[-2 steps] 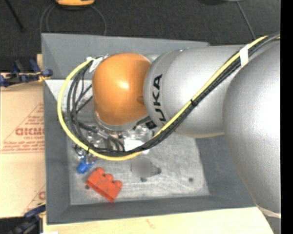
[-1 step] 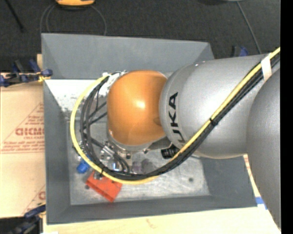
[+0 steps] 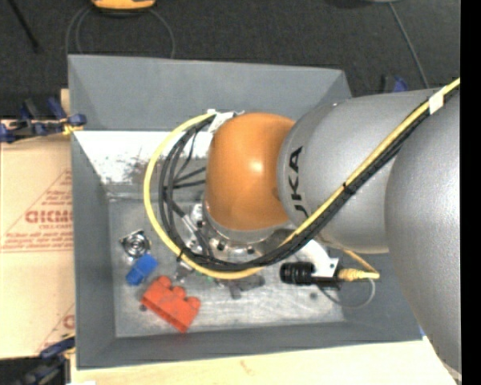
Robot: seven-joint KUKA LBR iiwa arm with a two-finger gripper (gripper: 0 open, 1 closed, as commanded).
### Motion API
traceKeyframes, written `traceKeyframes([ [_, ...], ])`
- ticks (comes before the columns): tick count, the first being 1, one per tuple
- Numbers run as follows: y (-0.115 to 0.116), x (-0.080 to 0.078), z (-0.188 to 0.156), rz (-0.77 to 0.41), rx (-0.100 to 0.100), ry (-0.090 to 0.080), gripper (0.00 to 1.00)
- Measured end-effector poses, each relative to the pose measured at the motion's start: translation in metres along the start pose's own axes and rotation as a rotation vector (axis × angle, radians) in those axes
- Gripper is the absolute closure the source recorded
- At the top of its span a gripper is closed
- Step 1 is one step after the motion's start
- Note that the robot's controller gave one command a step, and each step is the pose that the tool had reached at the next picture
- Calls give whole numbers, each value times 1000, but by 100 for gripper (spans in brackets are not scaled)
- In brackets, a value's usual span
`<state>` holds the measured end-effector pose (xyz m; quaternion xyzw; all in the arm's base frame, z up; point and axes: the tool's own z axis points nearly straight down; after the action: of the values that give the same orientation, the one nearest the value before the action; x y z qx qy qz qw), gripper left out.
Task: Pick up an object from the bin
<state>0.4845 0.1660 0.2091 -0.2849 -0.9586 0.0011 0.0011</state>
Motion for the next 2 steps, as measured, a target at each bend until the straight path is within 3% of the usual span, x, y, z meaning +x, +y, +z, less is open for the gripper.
traceKeyframes([
  [1, 28, -40, 8, 178, -5, -4, 100],
  [2, 3, -7, 40, 350, -1, 1, 100],
])
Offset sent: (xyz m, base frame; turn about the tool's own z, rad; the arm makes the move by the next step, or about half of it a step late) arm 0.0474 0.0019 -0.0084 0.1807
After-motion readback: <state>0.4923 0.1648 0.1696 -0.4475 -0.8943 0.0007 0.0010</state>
